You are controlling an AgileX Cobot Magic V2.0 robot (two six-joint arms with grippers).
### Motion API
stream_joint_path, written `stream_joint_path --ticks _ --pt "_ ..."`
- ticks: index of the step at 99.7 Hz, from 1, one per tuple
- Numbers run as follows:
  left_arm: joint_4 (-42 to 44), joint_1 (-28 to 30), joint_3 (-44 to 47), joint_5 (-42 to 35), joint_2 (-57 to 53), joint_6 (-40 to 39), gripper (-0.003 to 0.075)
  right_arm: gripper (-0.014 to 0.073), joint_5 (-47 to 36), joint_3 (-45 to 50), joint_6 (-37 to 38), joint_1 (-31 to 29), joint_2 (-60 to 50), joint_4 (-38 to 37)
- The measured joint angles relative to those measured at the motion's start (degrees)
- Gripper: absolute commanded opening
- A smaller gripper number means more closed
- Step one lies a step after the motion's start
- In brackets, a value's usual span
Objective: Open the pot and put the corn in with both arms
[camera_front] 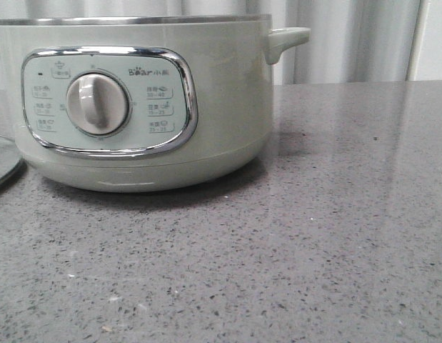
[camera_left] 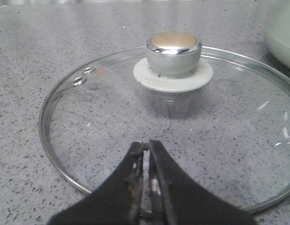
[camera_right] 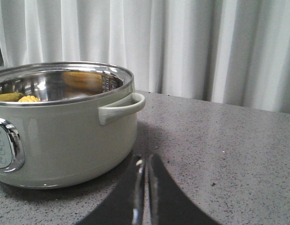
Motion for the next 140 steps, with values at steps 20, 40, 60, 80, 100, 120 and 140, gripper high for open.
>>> stream_joint_path --ticks 20,40,60,80,100,120,140 --pt "0.00 0.00 0.00 0.00 0.00 0.00 -0.0020 -0.0066 0.00 0.21 -1.40 -0.14 -0.04 -1.94" --pt "0.00 0.00 0.00 0.00 0.00 0.00 -0.0020 -0.0066 -4.04 3.35 -1.76 -2.82 -0.13 -2.40" --pt "0.00 0.00 0.00 0.00 0.00 0.00 -0.0020 -0.0066 -17.47 10.41 3.21 -12.80 -0.13 -2.40" --pt "0.00 0.00 0.00 0.08 0.00 0.00 -0.0020 -0.0066 -21.92 12.55 7.38 -20.82 -1.48 -4.09" --pt "0.00 0.00 0.00 0.08 0.00 0.00 -0.0020 -0.0066 -10.05 12.55 8.09 -24.21 -9.72 -6.84" --pt "0.00 0.00 0.00 0.12 0.00 0.09 -0.0020 -0.0066 7.68 12.55 8.29 -25.43 -19.80 -7.06" --pt "0.00 0.00 0.00 0.12 0.00 0.09 -0.0020 -0.0066 20.92 12.55 8.29 -25.43 -22.19 -6.28"
